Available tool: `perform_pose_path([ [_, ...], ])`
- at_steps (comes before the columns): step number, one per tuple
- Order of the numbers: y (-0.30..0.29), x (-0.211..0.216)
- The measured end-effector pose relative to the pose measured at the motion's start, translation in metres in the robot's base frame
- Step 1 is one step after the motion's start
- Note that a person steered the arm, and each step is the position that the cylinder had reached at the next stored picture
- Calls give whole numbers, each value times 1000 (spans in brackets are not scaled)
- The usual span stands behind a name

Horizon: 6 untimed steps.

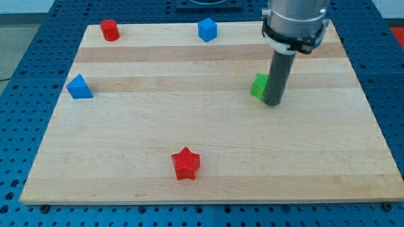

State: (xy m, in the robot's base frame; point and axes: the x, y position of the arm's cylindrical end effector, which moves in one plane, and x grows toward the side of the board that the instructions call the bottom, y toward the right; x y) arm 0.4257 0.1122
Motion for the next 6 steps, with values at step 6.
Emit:
perform_pose_path([
  [6, -23, -105],
])
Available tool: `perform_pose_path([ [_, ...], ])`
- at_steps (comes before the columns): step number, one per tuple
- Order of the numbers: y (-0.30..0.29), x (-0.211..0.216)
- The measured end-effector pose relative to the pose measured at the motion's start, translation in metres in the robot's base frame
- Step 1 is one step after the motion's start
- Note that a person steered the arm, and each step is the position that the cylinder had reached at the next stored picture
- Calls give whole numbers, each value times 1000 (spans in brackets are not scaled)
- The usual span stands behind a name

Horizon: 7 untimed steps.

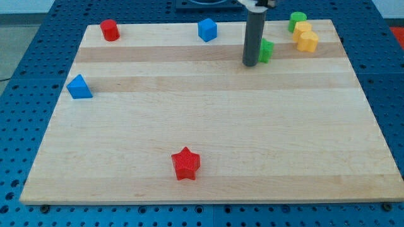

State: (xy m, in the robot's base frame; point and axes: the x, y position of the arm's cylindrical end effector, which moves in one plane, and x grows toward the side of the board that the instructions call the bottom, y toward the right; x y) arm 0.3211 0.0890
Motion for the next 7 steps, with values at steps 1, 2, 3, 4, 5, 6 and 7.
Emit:
perform_pose_path([
  [1, 1, -30],
  [2, 3, -56],
  [3, 7, -61],
  [4, 7, -26],
  [5, 25, -14],
  [6, 35, -25],
  [7, 35, -43],
])
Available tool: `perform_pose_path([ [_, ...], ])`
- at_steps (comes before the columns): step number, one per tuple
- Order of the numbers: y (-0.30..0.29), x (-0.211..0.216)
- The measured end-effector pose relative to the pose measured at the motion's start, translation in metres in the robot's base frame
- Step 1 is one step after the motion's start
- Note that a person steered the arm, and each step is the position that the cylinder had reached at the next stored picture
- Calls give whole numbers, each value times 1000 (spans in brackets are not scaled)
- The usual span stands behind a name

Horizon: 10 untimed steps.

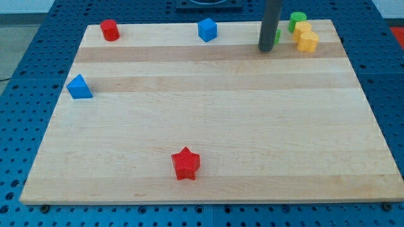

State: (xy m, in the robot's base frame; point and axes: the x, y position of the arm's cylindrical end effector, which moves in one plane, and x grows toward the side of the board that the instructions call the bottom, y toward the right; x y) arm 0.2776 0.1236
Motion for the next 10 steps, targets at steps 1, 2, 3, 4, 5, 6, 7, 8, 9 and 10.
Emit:
perform_pose_path([
  [1, -5, -5],
  [2, -23, -11],
  [3, -30, -29],
  [4, -26, -33],
  [5, -6, -33],
  [6, 14, -33],
  [7, 16, -33],
  [8, 31, -33],
  [9, 34, -35],
  [10, 23, -40],
])
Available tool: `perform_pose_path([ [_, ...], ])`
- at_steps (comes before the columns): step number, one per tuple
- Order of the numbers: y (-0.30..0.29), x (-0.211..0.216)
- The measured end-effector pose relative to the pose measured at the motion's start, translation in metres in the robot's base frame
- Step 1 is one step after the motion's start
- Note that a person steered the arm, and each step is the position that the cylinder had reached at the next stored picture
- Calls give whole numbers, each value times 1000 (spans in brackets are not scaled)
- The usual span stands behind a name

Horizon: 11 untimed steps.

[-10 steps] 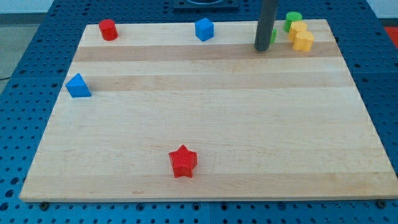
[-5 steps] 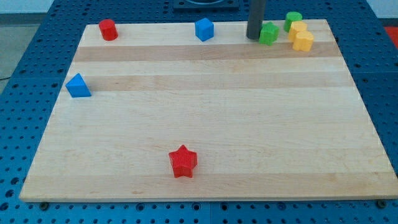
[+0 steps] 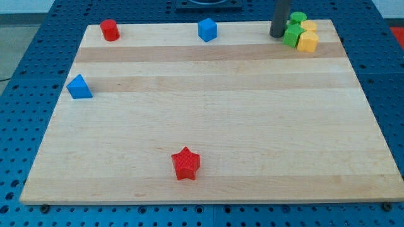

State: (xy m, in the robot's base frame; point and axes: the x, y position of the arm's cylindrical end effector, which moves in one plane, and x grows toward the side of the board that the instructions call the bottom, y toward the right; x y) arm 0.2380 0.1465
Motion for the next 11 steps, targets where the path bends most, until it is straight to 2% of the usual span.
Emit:
perform_pose_path([
  [1, -40, 1],
  [2, -57, 28],
  [5, -49, 34],
  [7, -13, 34],
  [9, -27, 38],
  [11, -127, 122],
])
